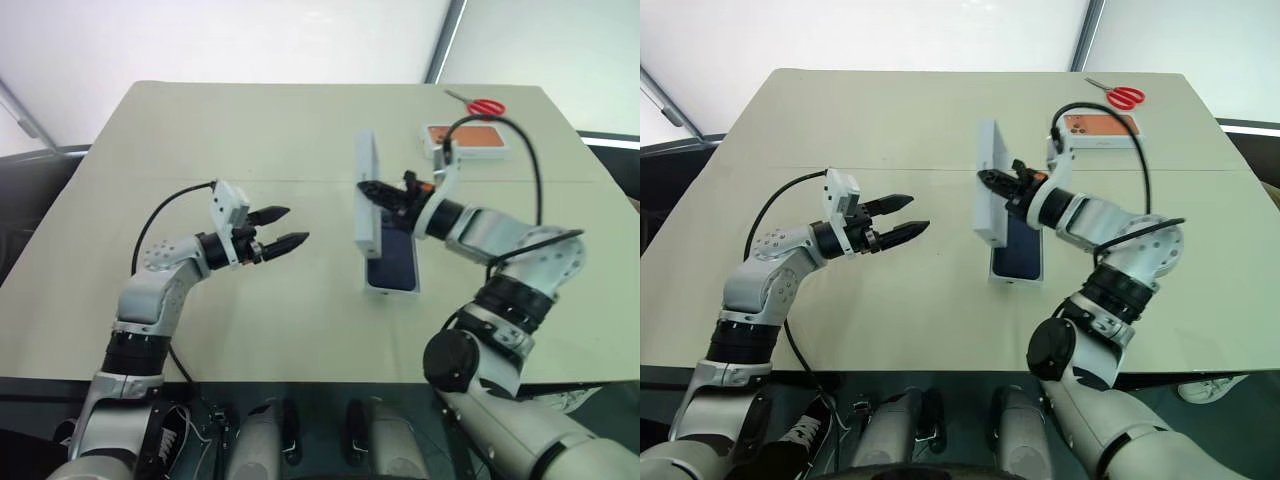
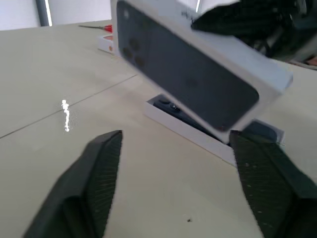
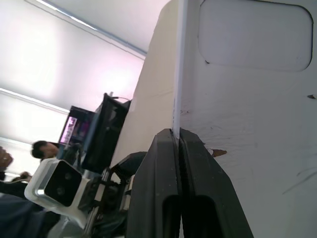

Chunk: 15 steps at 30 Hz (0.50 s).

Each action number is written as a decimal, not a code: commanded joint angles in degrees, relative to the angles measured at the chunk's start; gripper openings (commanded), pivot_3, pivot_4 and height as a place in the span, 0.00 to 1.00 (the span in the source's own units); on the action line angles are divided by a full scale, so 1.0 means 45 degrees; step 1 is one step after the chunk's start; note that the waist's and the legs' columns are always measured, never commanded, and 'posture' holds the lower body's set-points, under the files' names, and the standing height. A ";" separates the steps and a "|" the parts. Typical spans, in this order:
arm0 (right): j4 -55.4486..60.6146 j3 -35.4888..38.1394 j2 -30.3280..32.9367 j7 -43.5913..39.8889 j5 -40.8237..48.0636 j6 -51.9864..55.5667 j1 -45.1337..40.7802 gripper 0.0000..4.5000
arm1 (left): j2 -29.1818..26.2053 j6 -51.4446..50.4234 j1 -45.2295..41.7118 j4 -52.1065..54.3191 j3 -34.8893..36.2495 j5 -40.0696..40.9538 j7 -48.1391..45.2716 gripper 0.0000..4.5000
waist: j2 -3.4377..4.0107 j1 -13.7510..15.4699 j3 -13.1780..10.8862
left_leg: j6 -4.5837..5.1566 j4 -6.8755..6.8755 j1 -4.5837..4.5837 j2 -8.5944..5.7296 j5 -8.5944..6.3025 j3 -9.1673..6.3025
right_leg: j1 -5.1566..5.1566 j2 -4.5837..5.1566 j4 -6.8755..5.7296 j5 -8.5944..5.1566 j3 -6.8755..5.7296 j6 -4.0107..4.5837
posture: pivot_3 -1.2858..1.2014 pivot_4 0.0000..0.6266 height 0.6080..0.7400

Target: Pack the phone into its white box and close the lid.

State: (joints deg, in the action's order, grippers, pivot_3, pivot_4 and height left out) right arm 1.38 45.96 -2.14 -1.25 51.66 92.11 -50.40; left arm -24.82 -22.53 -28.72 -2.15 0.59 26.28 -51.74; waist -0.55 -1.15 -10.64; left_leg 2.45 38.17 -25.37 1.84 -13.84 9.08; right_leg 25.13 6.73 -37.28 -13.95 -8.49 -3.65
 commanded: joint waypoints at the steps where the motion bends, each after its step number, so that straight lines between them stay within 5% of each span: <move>1: 0.0882 -0.1083 -0.0205 0.0523 0.2240 0.0088 0.0617 0.00 | 0.0087 -0.0254 -0.0231 0.0432 0.0415 0.0375 0.0331 0.35 | 0.0000 -0.0002 0.0000 | 0.0000 0.0000 0.0000 0.0000 0.0000 0.0001 | 0.0000 -0.0001 0.0001 0.0000 0.0000 0.0000 | 0.52 0.24 0.98; 4: 0.1299 -0.1542 -0.0423 0.0905 0.3219 0.0088 0.0887 0.00 | 0.0203 -0.0531 -0.0293 0.0381 0.0460 0.0482 0.0533 0.01 | 0.0000 -0.0002 0.0000 | 0.0001 0.0001 0.0000 -0.0001 0.0000 -0.0001 | -0.0002 0.0002 0.0003 0.0000 0.0001 0.0000 | 0.52 0.24 0.98; 15: 0.0399 -0.1125 -0.0501 0.2342 0.2627 -0.0113 0.2001 0.00 | 0.1665 0.1274 0.0135 -0.1443 -0.1231 -0.1503 0.0990 0.00 | 0.0009 0.0037 0.0019 | 0.0007 0.0005 0.0006 -0.0004 -0.0004 0.0000 | -0.0012 0.0001 0.0005 0.0001 0.0002 0.0000 | 0.52 0.24 0.98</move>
State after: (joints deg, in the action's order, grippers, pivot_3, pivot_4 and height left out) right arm 3.03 40.74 -4.10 8.10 63.27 91.33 -41.41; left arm -17.37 -19.66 -28.28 -8.67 -3.68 21.29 -46.31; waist -0.51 -0.99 -10.56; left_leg 2.48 38.19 -25.34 1.83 -13.85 9.08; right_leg 25.08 6.73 -37.26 -13.95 -8.48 -3.65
